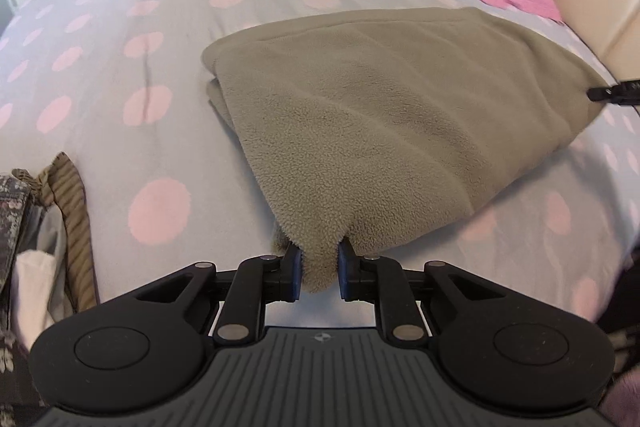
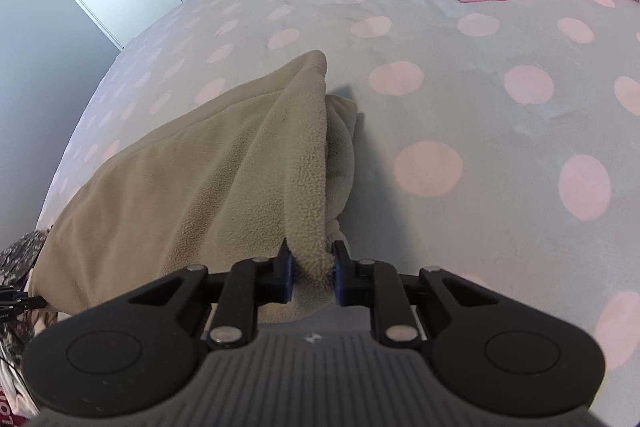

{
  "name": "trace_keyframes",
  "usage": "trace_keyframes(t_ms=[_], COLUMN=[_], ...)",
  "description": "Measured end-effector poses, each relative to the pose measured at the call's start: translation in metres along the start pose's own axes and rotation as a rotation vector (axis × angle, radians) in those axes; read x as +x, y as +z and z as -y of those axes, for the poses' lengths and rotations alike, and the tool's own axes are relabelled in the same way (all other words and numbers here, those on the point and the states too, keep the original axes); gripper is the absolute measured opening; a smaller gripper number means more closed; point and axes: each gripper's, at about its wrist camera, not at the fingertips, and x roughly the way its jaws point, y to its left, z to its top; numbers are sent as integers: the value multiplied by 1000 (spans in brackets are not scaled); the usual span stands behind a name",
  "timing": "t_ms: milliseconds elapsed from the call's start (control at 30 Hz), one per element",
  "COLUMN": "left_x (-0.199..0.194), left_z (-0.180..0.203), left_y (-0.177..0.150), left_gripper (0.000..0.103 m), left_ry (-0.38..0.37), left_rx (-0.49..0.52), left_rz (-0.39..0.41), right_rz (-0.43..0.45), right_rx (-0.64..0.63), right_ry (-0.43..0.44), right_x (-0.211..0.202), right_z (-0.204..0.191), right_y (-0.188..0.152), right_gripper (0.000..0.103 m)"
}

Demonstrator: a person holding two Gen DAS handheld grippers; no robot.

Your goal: Fold clothes

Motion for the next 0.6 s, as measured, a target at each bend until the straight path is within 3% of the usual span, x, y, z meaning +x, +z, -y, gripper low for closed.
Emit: trace_keyframes(t_ms=[133,333,600], left_x=[-14,-18,20], left_z=[14,28,28], left_y=[-20,-47,-55], left_gripper=[15,15,15], left_ry=[-59,-88,-44], left_rx=[28,22,-5], left_rz=[-21,-61,-189], right_rz=[-14,-46,-128], right_rx=[65,107,76], right_ry=[8,5,-89], right_x=[-27,-55,-24], right_z=[10,22,31], right_y=[-20,-60,-74], right_gripper=[20,20,20])
